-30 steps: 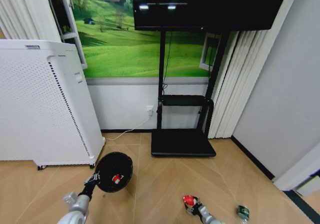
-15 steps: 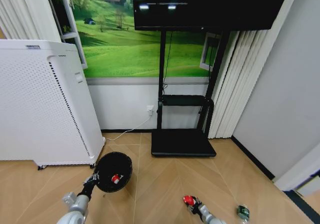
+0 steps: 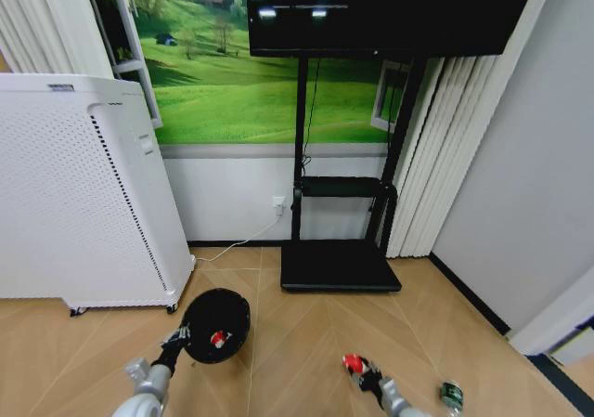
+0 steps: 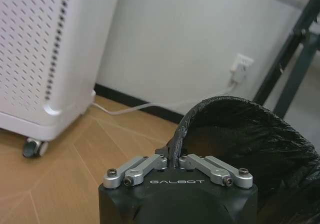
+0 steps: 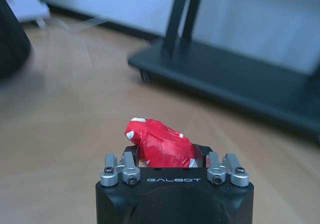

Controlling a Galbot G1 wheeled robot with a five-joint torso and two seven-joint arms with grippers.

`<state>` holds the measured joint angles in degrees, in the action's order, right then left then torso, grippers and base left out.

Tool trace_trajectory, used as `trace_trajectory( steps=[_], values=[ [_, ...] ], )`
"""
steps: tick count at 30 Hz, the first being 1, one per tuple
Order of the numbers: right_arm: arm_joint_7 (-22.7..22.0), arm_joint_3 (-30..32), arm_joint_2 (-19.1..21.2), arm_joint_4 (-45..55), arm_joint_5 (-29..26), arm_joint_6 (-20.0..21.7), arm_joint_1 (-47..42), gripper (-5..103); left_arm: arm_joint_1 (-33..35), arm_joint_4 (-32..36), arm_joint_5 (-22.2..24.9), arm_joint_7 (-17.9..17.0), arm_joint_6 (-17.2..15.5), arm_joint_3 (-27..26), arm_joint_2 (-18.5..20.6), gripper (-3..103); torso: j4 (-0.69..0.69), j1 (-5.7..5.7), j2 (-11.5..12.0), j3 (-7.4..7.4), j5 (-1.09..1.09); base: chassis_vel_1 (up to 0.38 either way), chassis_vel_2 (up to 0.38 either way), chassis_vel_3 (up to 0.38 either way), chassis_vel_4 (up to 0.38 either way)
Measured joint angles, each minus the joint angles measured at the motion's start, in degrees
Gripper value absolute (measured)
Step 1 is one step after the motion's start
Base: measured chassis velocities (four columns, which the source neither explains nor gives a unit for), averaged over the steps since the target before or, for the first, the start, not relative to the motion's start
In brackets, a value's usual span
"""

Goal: Pick up the trash bin and place the garbage on the floor into it.

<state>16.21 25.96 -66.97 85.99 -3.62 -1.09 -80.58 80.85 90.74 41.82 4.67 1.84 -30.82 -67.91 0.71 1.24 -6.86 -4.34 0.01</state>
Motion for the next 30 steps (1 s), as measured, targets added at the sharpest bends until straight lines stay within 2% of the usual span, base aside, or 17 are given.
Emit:
trace_trajectory(
  steps=[1,3,4,6,10,12,15,16,19,20,22,23,25,30],
  values=[
    [0.47,0.03,0.75,2.58,-0.57,0.08,-0.50,57,-0.51,-0.61,-0.23,0.00,0.00,0.80,0.01,4,-0.01,0.00,0.00,0.00,-0.05,0.000,0.000,0.000,0.000],
    [1.83,-0.04,2.15,10.44,-1.89,0.91,-2.30,57,-3.06,-3.29,-1.09,-0.14,0.06,3.40,0.24,4,-0.03,0.00,0.00,0.00,0.01,0.000,0.000,0.000,0.000],
    [1.83,-0.04,2.15,10.44,-1.89,0.91,-2.30,57,-3.06,-3.29,-1.09,-0.14,0.06,3.40,0.24,4,-0.03,0.00,0.00,0.00,0.01,0.000,0.000,0.000,0.000],
    [2.95,-0.55,2.08,16.58,-2.80,1.27,-4.26,57,-6.73,-6.92,-3.65,0.35,1.19,6.79,1.16,4,-0.01,0.00,0.00,0.00,-0.02,0.000,0.000,0.000,0.000],
    [5.61,-1.11,1.46,20.79,-3.13,0.72,-5.61,57,-9.62,-8.96,-4.96,1.11,1.70,9.74,1.87,4,0.00,0.00,0.00,0.00,0.00,0.000,0.000,0.000,0.000],
    [8.43,-1.39,1.55,23.50,-3.53,-0.35,-6.49,57,-11.14,-9.78,-4.86,1.64,1.89,11.69,2.18,4,-0.01,0.00,0.00,0.00,0.00,0.000,0.000,0.000,0.000],
    [13.98,-2.00,2.33,26.48,-4.07,-3.53,-7.36,57,-12.31,-10.45,-4.53,4.14,2.09,14.24,2.78,4,-0.02,0.00,0.00,0.00,-0.01,0.000,0.000,0.000,0.000],
    [13.98,-2.00,2.33,26.48,-4.07,-3.53,-7.36,57,-12.31,-10.45,-4.53,4.14,2.09,14.24,2.78,4,-0.02,0.00,0.00,0.00,-0.01,0.000,0.000,0.000,0.000],
    [17.62,-3.24,2.59,27.73,-4.55,-6.48,-7.47,57,-12.51,-9.71,-2.64,9.20,2.04,15.70,3.21,4,-0.02,0.00,0.00,0.00,-0.02,0.000,0.000,0.000,0.000],
    [17.62,-3.24,2.59,27.73,-4.55,-6.48,-7.47,57,-12.51,-9.71,-2.64,9.20,2.04,15.70,3.21,4,-0.02,0.00,0.00,0.00,-0.02,0.000,0.000,0.000,0.000],
    [20.07,-4.14,2.83,28.36,-4.90,-7.87,-7.45,57,-12.19,-7.25,0.31,12.80,1.11,16.28,3.79,4,-0.02,0.00,0.00,0.00,0.01,0.000,0.000,0.000,0.000],
    [20.07,-4.14,2.83,28.36,-4.90,-7.87,-7.45,57,-12.19,-7.25,0.31,12.80,1.11,16.28,3.79,4,-0.02,0.00,0.00,0.00,0.01,0.000,0.000,0.000,0.000],
    [20.77,-5.39,3.23,28.66,-4.92,-8.24,-7.33,57,-11.36,-4.81,2.43,15.68,-0.64,16.74,4.71,4,-0.02,0.00,0.00,0.00,-0.02,0.000,0.000,0.000,0.000],
    [20.71,-7.12,2.91,27.11,-4.42,-8.35,-6.05,57,-8.49,-0.79,3.86,18.73,-3.31,16.61,5.57,4,-0.02,0.00,0.00,0.00,-0.01,0.000,0.000,0.000,0.000]
  ],
)
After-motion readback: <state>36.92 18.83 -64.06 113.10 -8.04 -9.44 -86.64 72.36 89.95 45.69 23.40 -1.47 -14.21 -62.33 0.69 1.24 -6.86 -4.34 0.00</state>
